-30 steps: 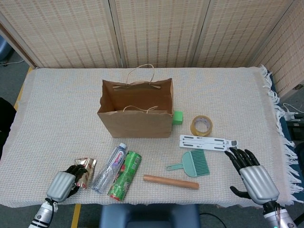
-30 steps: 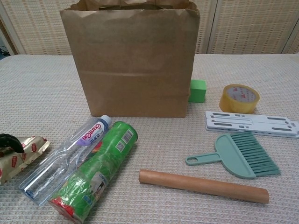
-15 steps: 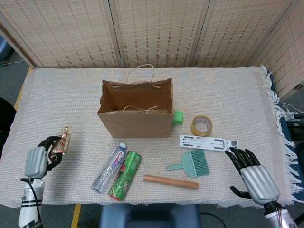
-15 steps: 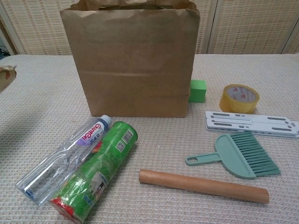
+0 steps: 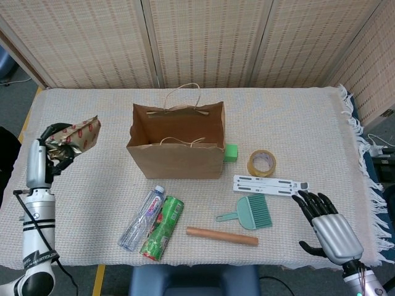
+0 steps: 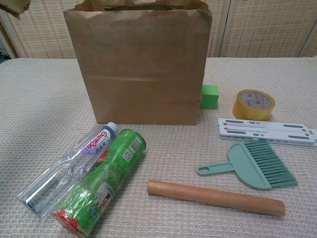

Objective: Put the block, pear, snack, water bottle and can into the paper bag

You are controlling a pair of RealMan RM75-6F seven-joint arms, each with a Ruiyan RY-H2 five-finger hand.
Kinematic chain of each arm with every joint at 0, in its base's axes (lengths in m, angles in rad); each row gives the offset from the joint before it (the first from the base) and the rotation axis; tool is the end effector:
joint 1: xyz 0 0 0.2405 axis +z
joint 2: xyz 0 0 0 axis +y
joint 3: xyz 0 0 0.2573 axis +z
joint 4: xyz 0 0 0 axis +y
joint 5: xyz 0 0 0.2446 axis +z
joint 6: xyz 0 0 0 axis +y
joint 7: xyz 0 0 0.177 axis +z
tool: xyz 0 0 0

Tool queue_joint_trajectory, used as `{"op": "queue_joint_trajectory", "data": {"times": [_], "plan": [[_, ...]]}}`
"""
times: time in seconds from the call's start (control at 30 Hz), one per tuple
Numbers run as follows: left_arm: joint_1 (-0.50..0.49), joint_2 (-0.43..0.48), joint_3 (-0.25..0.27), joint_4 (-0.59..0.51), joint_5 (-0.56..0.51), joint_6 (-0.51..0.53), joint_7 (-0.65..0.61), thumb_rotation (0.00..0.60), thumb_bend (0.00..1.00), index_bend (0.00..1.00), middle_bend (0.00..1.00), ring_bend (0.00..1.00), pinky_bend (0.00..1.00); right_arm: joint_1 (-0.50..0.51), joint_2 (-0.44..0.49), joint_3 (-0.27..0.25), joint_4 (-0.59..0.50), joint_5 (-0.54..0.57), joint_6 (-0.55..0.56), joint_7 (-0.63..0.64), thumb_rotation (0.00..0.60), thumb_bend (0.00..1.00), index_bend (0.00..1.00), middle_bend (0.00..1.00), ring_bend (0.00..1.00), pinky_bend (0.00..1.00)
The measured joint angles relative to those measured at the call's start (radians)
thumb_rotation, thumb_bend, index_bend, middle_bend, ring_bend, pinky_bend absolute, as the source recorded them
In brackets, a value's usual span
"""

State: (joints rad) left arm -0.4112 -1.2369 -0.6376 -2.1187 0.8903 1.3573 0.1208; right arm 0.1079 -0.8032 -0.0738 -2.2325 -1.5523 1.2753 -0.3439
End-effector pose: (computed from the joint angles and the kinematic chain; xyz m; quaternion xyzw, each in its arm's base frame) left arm -0.1098 0.3589 0.1569 -0.3722 -0.5198 -0.6338 0.4354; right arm -0.2102 -0.1751 0.1165 0.6957 -0.4300 0.3048 0.4879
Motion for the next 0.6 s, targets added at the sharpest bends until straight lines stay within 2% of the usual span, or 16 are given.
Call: {"op": "queue_joint_trajectory", "data": {"times": [0.23, 0.6], "plan": [[-0.167, 0.002, 0.007, 0.002, -0.032, -0.108, 0.106, 0.6, 0.68, 0.67, 0.65, 0.61, 0.74, 0.006, 0.001, 0.01, 0.005, 0.03, -0.003, 0.004, 0.6, 0.1, 0.0, 0.0, 0.0, 0.0], [-0.384, -0.129, -0.013, 0.117, -0.081, -0.088, 0.161, 0.6, 0.68, 0.67, 0.65, 0.61, 0.74, 0.021, 0.007, 0.027, 0.015, 0.078, -0.015, 0.02, 0.6, 0.1, 0.0, 0.0, 0.0, 0.0]]}}
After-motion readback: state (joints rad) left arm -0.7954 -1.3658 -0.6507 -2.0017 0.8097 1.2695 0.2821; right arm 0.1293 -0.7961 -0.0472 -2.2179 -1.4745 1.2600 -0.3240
